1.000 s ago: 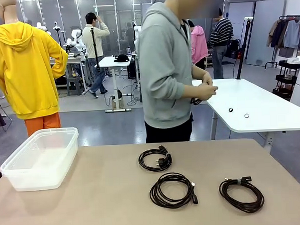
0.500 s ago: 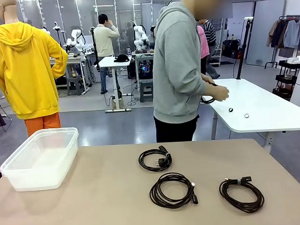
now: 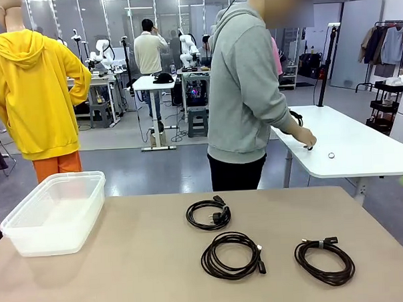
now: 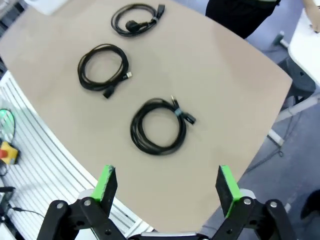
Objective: Organize and store the cables.
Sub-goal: Place the Power Cable into the Organizing box.
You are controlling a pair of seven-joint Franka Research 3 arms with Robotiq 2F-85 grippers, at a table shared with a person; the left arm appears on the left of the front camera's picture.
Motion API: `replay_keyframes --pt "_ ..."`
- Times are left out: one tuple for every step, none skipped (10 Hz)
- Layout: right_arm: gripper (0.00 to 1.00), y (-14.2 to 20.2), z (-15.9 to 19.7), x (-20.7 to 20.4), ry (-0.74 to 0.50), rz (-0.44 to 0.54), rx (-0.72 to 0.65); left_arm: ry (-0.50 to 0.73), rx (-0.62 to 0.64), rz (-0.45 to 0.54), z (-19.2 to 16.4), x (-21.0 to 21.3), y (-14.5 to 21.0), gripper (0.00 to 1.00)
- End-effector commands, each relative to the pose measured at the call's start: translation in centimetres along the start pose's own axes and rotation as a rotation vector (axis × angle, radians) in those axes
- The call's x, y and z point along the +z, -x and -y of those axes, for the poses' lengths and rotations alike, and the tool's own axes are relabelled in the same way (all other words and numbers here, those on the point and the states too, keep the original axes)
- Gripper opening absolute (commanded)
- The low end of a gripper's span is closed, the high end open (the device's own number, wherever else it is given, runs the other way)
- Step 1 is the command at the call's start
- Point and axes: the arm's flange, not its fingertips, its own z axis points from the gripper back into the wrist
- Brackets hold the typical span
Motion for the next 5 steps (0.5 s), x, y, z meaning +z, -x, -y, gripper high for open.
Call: replay_keyframes --pt "1.0 -7.0 -1.9 -2.1 0.046 -0.103 -0.065 0.006 -0.01 0.006 0.0 0.0 -0.1 1.0" --pt "1.0 -10.0 -3.7 -4.1 0.04 -0.133 -0.089 0.006 -0.01 0.006 0.0 0.0 -0.1 1.0" --pt "1.0 -13.4 -5.7 -6.5 0.062 -0.173 -0.102 0.006 -0.01 0.006 0.0 0.0 -0.1 1.0" --pt "1.0 -16.2 -7.6 -9.0 0.099 -0.208 -0.128 0.006 -0.01 0.006 0.0 0.0 -0.1 1.0" --pt "1.0 -18.5 -9.2 -11.9 0.141 -0.25 -0.166 0.006 -0.01 0.006 0.0 0.0 -0.1 1.0"
